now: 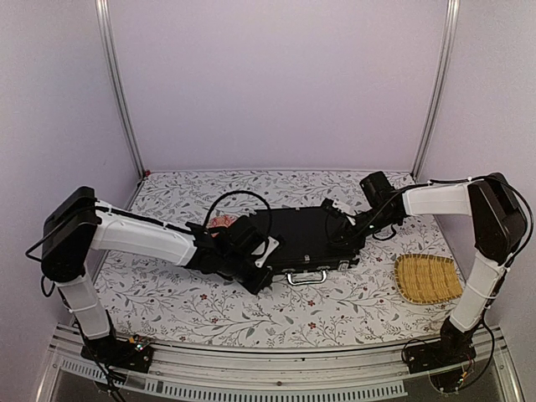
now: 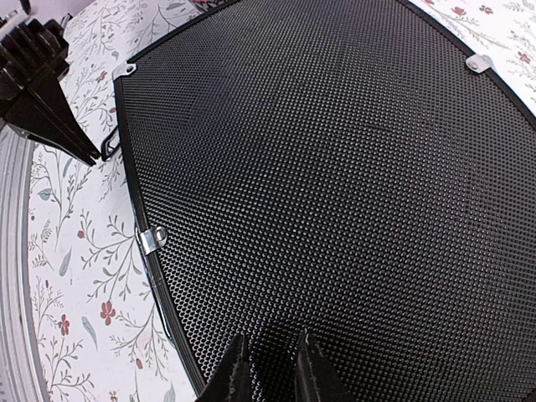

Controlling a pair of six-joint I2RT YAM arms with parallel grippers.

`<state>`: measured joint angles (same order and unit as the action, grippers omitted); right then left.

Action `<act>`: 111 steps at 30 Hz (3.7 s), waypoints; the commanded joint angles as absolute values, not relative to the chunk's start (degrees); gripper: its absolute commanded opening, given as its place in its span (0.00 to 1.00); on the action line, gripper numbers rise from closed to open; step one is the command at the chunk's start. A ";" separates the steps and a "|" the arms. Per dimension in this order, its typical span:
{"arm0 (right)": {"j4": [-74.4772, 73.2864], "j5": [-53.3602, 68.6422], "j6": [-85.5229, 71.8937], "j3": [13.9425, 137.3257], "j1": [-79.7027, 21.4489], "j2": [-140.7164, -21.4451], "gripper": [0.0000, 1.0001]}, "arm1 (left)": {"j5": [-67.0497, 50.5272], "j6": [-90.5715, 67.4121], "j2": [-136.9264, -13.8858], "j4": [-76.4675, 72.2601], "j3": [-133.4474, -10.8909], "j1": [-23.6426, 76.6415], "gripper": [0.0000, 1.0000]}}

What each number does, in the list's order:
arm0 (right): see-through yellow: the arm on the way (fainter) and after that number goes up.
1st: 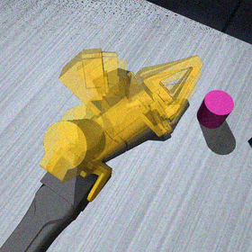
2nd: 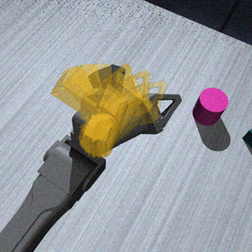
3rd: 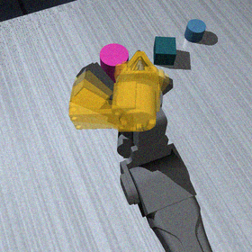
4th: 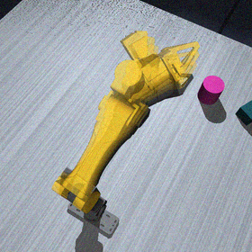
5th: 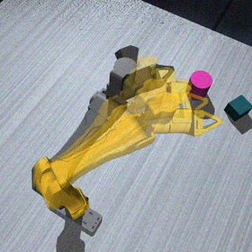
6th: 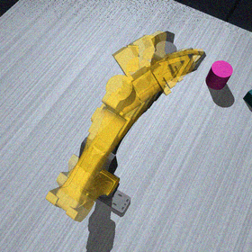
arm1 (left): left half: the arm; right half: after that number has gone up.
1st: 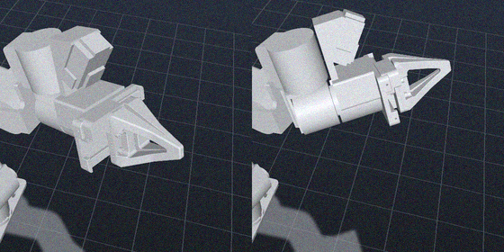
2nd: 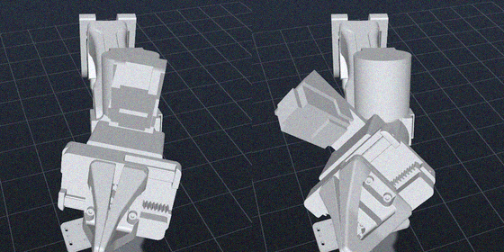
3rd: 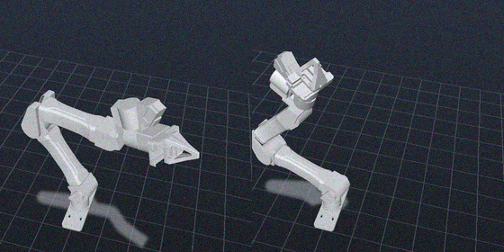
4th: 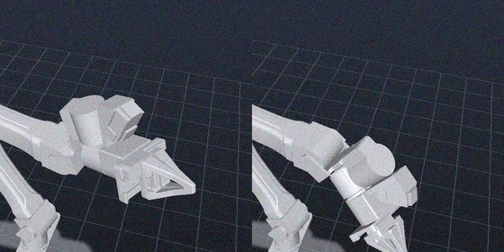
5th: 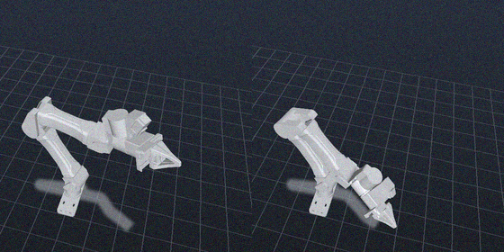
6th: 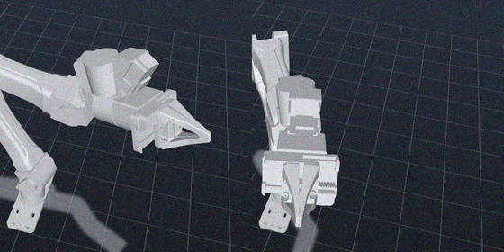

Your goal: Pack up texas hold em set

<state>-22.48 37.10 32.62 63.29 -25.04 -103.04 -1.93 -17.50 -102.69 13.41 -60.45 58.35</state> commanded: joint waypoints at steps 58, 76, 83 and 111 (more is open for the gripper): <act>-27.87 35.33 34.71 60.66 -25.44 -112.42 0.24 | -16.29 4.34 -108.42 -38.58 -38.42 47.21 0.66; -28.26 35.42 34.64 60.91 -25.40 -114.08 0.24 | -18.93 -7.85 -112.11 -42.53 -41.41 46.45 0.72; -28.39 35.32 34.67 60.99 -25.58 -114.22 0.24 | -15.69 -10.87 -114.78 -44.33 -41.84 46.55 0.65; -28.56 32.76 35.10 61.25 -26.98 -112.91 0.28 | 4.58 -13.78 -109.21 -40.44 -38.50 54.50 0.66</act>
<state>-17.32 43.20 35.33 65.32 -25.21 -108.36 6.00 -16.29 -113.73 -44.86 -40.03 52.31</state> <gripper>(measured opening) 0.259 0.645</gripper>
